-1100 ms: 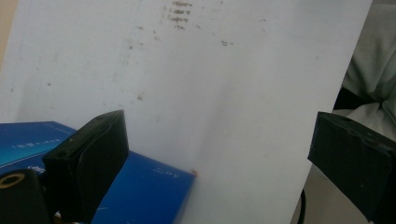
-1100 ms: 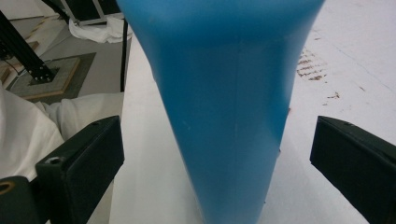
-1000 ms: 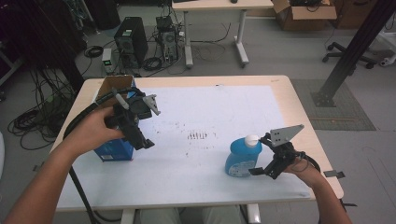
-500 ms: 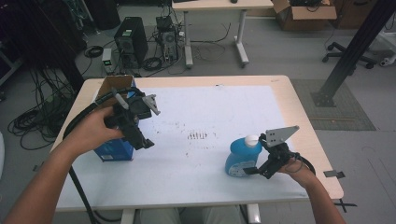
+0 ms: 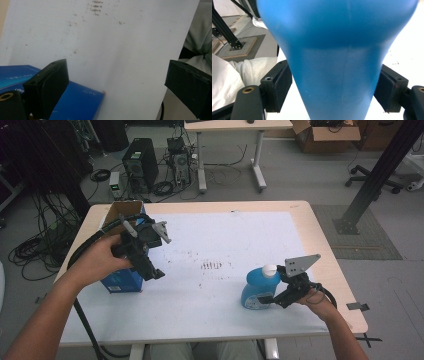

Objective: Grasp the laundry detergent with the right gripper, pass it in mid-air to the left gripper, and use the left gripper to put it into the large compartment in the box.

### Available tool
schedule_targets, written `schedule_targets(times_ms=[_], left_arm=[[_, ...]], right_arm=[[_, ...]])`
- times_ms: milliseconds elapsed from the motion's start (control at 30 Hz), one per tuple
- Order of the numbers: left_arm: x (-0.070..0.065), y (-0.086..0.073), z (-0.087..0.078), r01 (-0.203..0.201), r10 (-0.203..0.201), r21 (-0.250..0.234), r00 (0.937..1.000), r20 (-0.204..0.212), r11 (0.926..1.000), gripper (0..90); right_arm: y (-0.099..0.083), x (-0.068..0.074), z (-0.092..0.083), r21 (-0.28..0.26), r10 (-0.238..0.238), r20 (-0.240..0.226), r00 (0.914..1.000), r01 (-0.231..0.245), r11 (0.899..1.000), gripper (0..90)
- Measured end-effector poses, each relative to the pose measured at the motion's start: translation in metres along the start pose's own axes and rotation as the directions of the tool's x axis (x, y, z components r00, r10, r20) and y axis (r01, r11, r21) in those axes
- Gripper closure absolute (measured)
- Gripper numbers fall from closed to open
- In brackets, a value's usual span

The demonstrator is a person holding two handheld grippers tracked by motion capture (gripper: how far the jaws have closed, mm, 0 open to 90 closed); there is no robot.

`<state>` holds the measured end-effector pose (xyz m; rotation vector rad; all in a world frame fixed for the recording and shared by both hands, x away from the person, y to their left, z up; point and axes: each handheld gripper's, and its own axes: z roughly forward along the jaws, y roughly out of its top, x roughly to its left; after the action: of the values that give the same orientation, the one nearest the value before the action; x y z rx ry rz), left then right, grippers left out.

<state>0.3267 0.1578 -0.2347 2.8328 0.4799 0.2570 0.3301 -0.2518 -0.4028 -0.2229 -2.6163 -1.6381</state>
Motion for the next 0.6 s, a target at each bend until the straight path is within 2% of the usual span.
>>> schedule_targets(times_ms=[600], left_arm=[[0.0005, -0.0012, 0.0001, 0.004, -0.004, -0.001, 1.0, -0.001, 1.0, 5.5]], right_arm=[[0.0006, 0.0, -0.0012, -0.012, -0.024, -0.007, 0.9997, 0.024, 1.0, 37.1]])
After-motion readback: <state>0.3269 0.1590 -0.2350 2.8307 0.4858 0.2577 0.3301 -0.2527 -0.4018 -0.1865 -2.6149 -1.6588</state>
